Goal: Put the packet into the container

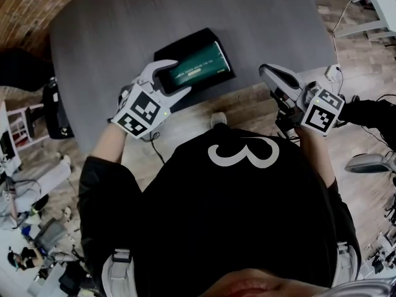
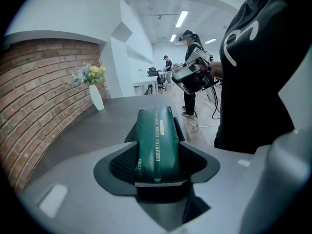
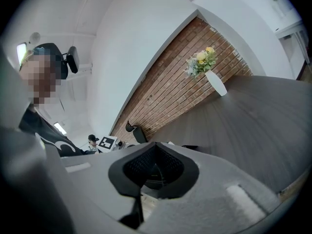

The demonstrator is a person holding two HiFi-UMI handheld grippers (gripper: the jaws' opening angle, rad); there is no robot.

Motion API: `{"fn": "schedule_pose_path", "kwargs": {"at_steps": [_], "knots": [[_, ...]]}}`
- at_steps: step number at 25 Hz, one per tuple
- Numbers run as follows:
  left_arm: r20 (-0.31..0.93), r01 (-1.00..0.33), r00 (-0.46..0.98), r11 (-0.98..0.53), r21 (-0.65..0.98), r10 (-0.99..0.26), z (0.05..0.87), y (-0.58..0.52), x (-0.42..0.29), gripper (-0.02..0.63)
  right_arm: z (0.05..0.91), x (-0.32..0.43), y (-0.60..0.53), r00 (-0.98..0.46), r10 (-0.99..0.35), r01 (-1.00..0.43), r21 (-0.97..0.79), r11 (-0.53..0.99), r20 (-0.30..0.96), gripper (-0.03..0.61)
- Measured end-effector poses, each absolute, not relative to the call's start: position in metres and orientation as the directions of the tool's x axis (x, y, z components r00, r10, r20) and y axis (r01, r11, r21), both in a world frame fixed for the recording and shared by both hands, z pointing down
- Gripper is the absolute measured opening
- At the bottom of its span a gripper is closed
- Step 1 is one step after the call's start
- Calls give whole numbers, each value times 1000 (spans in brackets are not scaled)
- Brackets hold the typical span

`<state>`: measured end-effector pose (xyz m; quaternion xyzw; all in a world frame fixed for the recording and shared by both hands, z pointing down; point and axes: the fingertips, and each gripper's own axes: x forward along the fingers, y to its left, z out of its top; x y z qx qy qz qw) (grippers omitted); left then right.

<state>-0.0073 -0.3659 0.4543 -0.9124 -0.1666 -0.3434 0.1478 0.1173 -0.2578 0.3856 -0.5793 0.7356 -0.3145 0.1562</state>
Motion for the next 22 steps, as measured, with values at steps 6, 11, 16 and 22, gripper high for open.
{"fn": "schedule_pose_path", "kwargs": {"at_steps": [6,11,16,22], "knots": [[711,434,668,-891,-133,219,474,-367,-4,288,390,121,-255,-254,-955,-761,-641,99,154,2],[737,440,641,-889,-125,213,490,-371,-4,290,393,122,-253,-253,-954,-761,-642,93,161,2],[747,440,637,-885,-149,191,499,-372,-2,298,396,123,-252,-250,-953,-756,-649,84,168,2],[744,415,636,-903,-107,205,501,-371,-2,314,391,121,-255,-256,-953,-756,-648,92,162,2]]}}
